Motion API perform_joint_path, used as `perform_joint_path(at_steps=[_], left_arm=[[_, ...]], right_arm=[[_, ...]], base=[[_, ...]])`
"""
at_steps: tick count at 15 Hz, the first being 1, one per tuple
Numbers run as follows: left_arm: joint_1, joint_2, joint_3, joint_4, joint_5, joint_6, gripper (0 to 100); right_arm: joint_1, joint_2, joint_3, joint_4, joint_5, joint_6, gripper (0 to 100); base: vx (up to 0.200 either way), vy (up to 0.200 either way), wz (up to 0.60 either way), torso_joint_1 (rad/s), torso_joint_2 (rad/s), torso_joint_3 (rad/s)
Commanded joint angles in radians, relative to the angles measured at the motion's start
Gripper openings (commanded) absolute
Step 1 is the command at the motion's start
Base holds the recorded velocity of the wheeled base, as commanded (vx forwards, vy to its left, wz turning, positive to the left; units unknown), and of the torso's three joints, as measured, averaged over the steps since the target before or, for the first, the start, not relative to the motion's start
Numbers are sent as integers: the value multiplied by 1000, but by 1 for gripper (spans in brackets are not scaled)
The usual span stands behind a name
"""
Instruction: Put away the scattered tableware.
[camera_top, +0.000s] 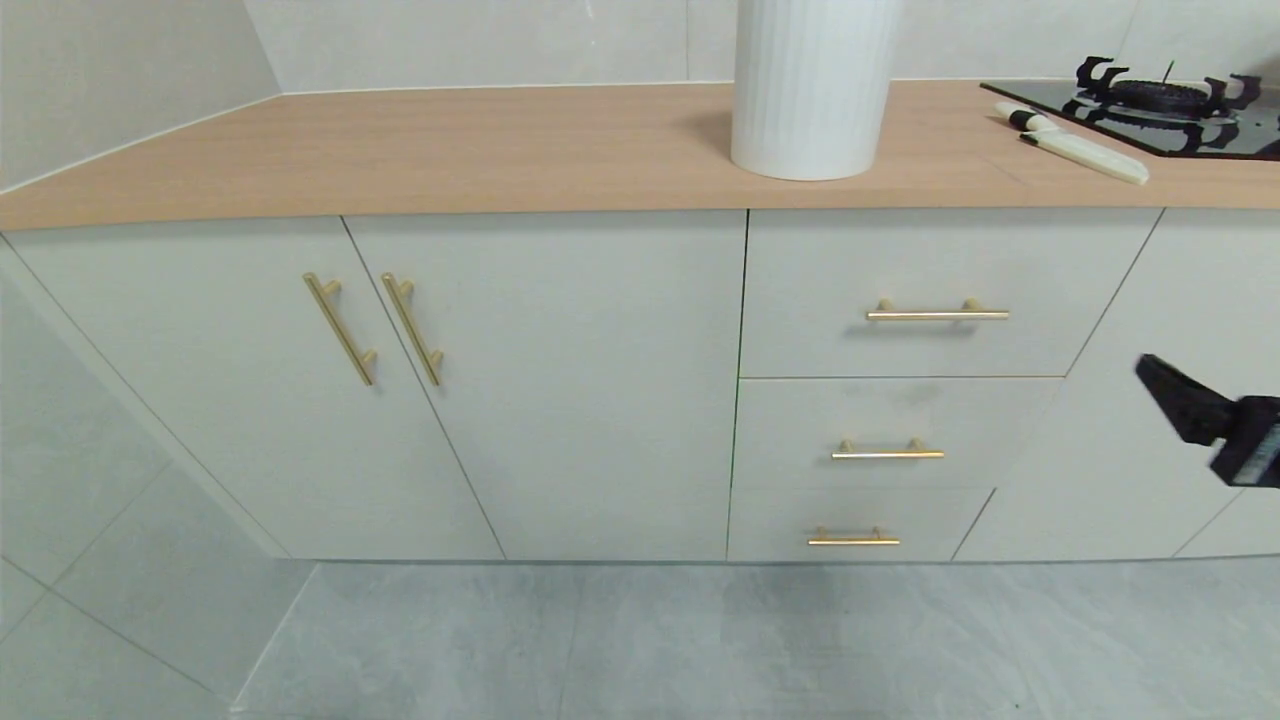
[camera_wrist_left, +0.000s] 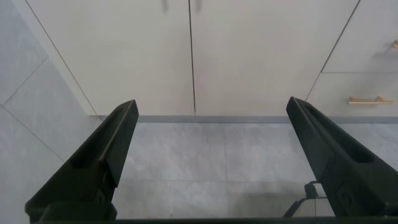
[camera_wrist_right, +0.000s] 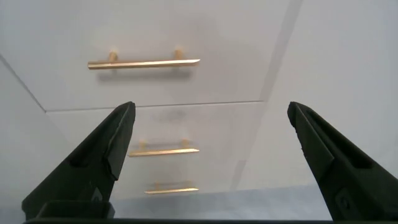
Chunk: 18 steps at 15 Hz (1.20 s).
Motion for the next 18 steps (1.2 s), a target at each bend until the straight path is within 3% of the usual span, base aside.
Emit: perform_joint_path(at_steps=[1, 4, 6, 11, 13, 14, 16, 18], left_arm=[[0, 0, 0, 0, 0, 0, 100], [0, 0, 0, 0, 0, 0, 100], [0, 0, 0, 0, 0, 0, 100], [0, 0, 0, 0, 0, 0, 100], [0, 0, 0, 0, 0, 0, 100], [0, 0, 0, 0, 0, 0, 100], [0, 0, 0, 0, 0, 0, 100], [0, 0, 0, 0, 0, 0, 100]], right_arm=[[-83, -564, 60, 393, -23, -77, 100], [-169, -885, 9, 790, -14, -97, 100], [-169, -992, -17, 907, -19, -98, 100], [-173, -1032, 27, 925, -114, -97, 100], [-252, -1054, 43, 933, -183, -103, 100], [-302, -1095, 64, 944, -143, -104, 100], [-295, -1127, 106, 941, -83, -101, 100], [-290, -1132, 204, 913, 64, -60, 100]], base=[[0, 0, 0, 0, 0, 0], [0, 0, 0, 0, 0, 0], [0, 0, 0, 0, 0, 0], [0, 0, 0, 0, 0, 0], [0, 0, 0, 0, 0, 0], [0, 0, 0, 0, 0, 0], [0, 0, 0, 0, 0, 0], [0, 0, 0, 0, 0, 0]])
